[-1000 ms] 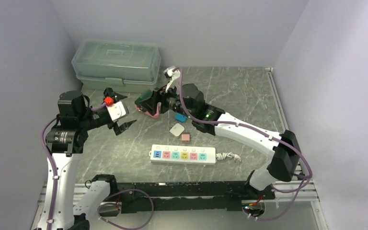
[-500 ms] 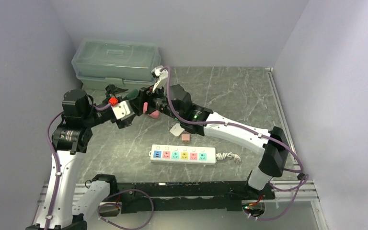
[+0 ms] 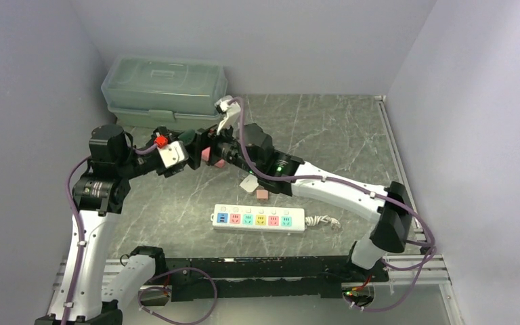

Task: Insert the plug
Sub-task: Pick up the plug from the center of the board.

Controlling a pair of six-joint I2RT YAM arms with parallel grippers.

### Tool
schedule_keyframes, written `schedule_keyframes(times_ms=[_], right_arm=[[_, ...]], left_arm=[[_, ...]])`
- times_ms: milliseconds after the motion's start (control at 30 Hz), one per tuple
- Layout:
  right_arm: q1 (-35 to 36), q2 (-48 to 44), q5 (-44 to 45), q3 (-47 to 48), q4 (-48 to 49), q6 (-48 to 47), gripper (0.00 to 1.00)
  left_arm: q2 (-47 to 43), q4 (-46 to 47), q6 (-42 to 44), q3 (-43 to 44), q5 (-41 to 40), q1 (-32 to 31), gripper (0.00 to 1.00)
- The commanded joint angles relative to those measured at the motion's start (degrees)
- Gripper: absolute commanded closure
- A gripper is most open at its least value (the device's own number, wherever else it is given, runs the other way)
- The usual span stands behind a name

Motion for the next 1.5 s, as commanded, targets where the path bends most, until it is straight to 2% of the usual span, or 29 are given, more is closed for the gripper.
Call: schedule_keyframes(times_ms=[0, 67, 133, 233, 333, 400, 467, 533, 633, 767, 867, 933, 1000, 1167, 1233, 1333, 1467], right_arm=[[-2.2, -9.3, -3.7, -3.7, 2.3, -1.1, 0.08], [-5.4, -12.5, -9.8, -6.6, 3.1, 1.4, 0.01], [-10.6, -14.9, -19.3, -9.5, 6.2, 5.7, 0.0], [-15.2, -15.6, -32.7, -11.0, 11.9, 11.0, 0.0], [-17.4, -13.9, -45.7, -11.7, 20.5, 17.0, 0.0], [-18.1, -13.0, -51.3, -12.8, 28.0, 21.8, 0.0], [-18.4, -12.7, -55.1, -14.4, 36.4, 26.1, 0.0], [-18.4, -12.1, -57.0, -15.1, 41.4, 28.1, 0.0], [-18.3, -10.3, -60.0, -14.2, 43.9, 30.0, 0.0], [-17.1, -8.5, -61.5, -14.2, 50.3, 32.7, 0.0], [-14.9, -7.5, -62.8, -12.4, 45.4, 27.8, 0.0], [-13.8, -7.5, -61.6, -11.9, 38.9, 22.0, 0.0], [-13.6, -7.3, -59.7, -12.4, 36.9, 19.3, 0.0], [-13.4, -6.3, -58.3, -12.6, 39.1, 19.6, 0.0], [-13.3, -6.6, -56.7, -12.4, 36.7, 17.3, 0.0], [-13.7, -7.3, -55.2, -12.1, 31.8, 12.8, 0.0], [-13.9, -7.3, -54.5, -11.6, 29.1, 9.3, 0.0]], left_arm=[[-1.4, -0.9, 0.1, 3.5, 4.3, -0.2, 1.0], [-2.0, -1.0, 0.6, 4.0, 6.5, -0.2, 1.0], [-2.8, -0.9, 2.4, 4.3, 10.0, -0.2, 1.0], [-4.6, -2.2, 10.9, 4.1, 17.4, -0.2, 1.0], [-7.9, 0.3, 17.9, 1.3, 23.9, -0.2, 1.0], [-9.7, 3.6, 20.8, -0.6, 26.0, -0.2, 1.0], [-10.4, 3.2, 26.8, -0.8, 27.3, -0.2, 1.0], [-10.1, -1.2, 35.2, 0.5, 29.0, -0.3, 1.0], [-9.2, -8.4, 46.4, 2.5, 31.5, -0.2, 1.0], [-8.3, -10.4, 50.6, 3.3, 32.3, -0.2, 1.0], [-7.8, -10.1, 50.7, 3.6, 32.5, -0.2, 1.0], [-8.1, -10.5, 52.6, 3.4, 33.2, -0.2, 1.0], [-8.4, -11.5, 55.1, 3.2, 34.8, -0.2, 1.0], [-9.1, -22.1, 68.6, 4.1, 37.1, -0.2, 1.0], [-8.7, -26.0, 72.4, 4.8, 37.1, -0.2, 1.0], [-8.3, -28.8, 74.6, 5.8, 37.2, -0.2, 1.0], [-9.0, -26.9, 73.1, 5.3, 37.7, -0.2, 1.0]])
